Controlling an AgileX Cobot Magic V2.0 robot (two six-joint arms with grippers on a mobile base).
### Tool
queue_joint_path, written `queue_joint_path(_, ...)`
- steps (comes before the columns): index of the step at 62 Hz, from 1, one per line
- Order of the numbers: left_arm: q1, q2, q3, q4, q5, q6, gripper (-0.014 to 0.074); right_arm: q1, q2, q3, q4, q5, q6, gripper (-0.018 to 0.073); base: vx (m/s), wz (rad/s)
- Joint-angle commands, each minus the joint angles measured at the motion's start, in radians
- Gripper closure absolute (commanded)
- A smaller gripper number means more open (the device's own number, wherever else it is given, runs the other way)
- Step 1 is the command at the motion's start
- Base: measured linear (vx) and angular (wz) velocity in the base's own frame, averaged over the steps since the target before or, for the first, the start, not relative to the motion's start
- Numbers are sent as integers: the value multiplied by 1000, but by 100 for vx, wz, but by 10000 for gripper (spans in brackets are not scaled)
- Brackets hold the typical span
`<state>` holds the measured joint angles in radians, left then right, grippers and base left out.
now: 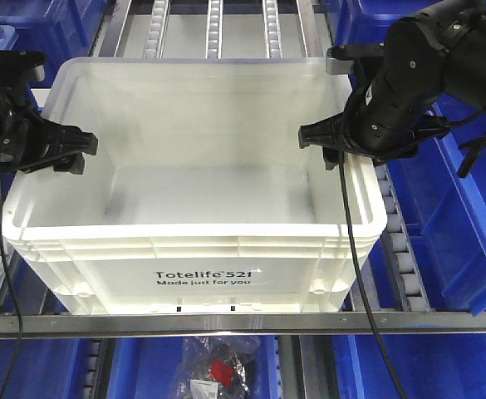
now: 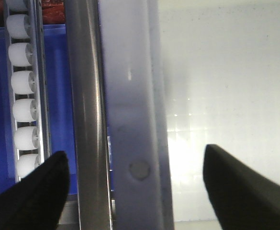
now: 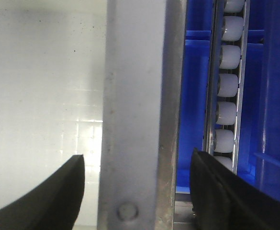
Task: Move bin from left to right shelf
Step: 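Close both grippers on the crate's side rims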
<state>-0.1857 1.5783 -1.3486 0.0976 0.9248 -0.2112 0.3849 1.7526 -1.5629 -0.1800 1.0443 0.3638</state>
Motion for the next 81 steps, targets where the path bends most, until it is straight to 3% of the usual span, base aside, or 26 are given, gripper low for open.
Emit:
queue_joint_path(1,1,-56,-31,-4,-45,-3,129,-6,-44,-32,-21,-27,-5,111,0,0)
queue_joint_path(16,1,-65,-30,-10,-13,-3,248,-6,-44,-32,-22,-31,-5,111,0,0)
queue_joint_path(35,1,-65,-30,-9,-11,-3,332,-6,-44,-32,-22,-29,-6,123,0,0)
queue_joint_path(54,1,-65,-30,-7,-17,-3,407,-6,-44,-32,-23,-27,-6,293,0,0)
queue_joint_path(81,1,-68,-30,-8,-19,-3,420,-6,-44,-32,-23,-27,-5,498,0,0)
